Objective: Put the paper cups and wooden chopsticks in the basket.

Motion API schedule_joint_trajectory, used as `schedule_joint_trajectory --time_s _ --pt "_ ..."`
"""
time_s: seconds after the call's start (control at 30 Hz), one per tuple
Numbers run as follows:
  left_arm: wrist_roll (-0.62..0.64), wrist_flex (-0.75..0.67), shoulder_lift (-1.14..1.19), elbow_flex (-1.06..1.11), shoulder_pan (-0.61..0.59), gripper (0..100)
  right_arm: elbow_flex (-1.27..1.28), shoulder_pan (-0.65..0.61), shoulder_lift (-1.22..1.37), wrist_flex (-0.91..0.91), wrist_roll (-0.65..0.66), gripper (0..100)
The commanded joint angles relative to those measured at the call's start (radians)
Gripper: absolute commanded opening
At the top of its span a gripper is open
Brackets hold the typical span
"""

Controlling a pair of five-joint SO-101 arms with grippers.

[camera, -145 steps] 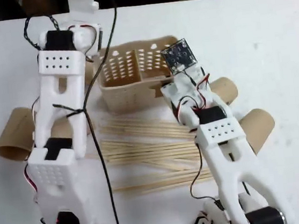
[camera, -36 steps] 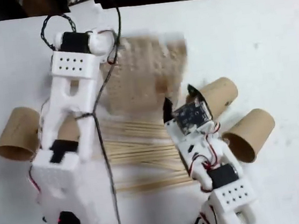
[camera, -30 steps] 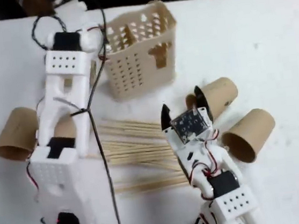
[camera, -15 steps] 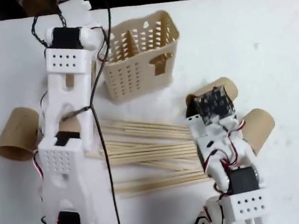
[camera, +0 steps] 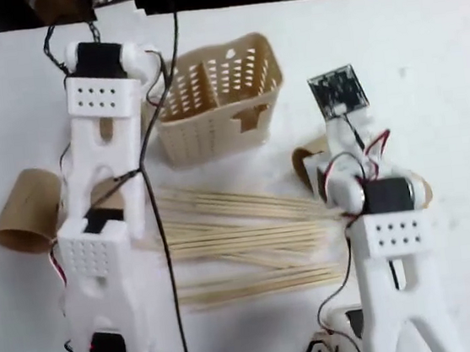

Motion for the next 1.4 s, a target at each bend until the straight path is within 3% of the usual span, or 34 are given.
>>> schedule_joint_trajectory --time_s 0.0,0.23,0.47,0.9,1.1,1.37 --pt "-0.009 0.014 -0.162 0.089 0.010 3 -0.063 0.010 0.024 0.007 0.015 20.2" --pt "-0.048 0.011 -0.243 0.193 0.016 3 -0.091 0.047 0.033 0.070 0.117 20.2" --pt "-0.166 0.011 -0.254 0.103 0.042 18 -0.158 0.130 0.033 0.134 0.170 20.4" --pt "-0.170 -0.006 -0.252 -0.132 -0.033 18 -0.155 0.160 0.035 0.136 0.176 20.4" --pt "-0.245 -0.005 -0.254 -0.184 -0.084 18 -0.155 0.165 0.035 0.165 0.255 20.4" --pt "-0.351 0.014 -0.427 -0.186 -0.150 18 -0.157 0.389 0.033 0.217 0.459 20.3"
